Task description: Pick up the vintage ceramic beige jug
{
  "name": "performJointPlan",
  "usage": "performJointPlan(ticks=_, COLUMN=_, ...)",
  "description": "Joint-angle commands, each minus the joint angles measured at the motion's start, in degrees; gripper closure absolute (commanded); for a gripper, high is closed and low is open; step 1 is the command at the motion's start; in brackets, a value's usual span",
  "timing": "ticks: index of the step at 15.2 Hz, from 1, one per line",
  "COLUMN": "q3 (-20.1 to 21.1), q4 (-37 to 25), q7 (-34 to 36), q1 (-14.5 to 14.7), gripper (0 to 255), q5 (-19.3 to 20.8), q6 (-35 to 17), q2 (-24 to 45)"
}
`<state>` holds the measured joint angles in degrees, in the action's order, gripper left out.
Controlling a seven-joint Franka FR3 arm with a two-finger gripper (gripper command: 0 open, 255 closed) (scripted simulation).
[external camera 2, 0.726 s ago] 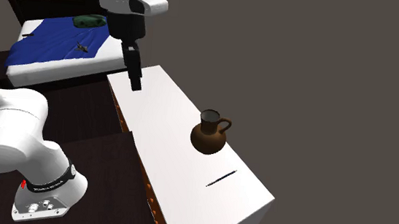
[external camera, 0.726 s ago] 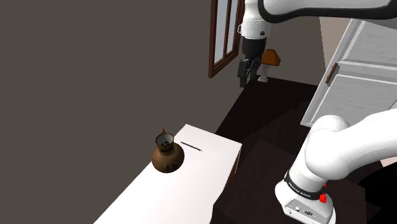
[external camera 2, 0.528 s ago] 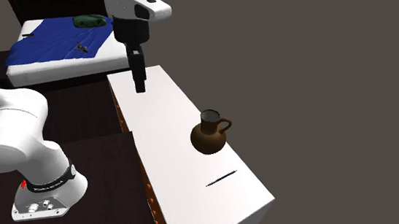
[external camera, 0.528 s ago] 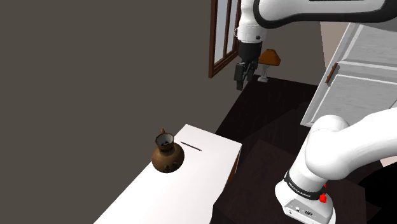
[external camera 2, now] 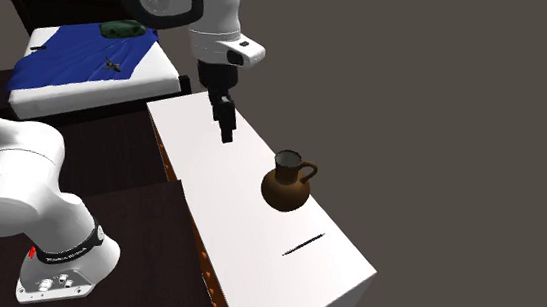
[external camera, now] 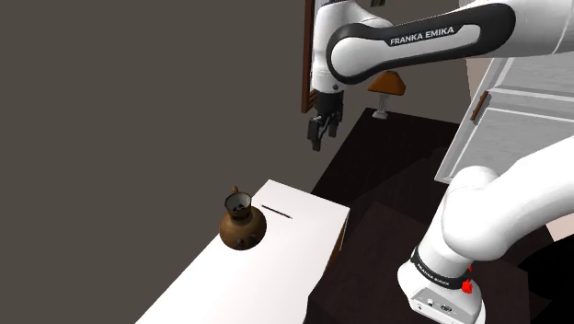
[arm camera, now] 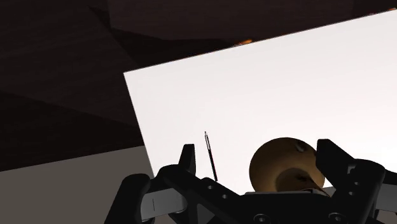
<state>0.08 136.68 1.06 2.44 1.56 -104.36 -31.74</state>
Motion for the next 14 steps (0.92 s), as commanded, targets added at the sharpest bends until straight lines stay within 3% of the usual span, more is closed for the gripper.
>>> performJointPlan(ticks=1, q3=0.76, q4=0.61, q7=1.03, q1=0.36, gripper=0, q5=-0.26, q6=-4.18, q2=3.12)
performJointPlan(ticks=14, q3=4.84, q4=-5.48, q7=7.96, q1=1.99, gripper=0, q5=1.25, q6=-25.25, q2=28.37)
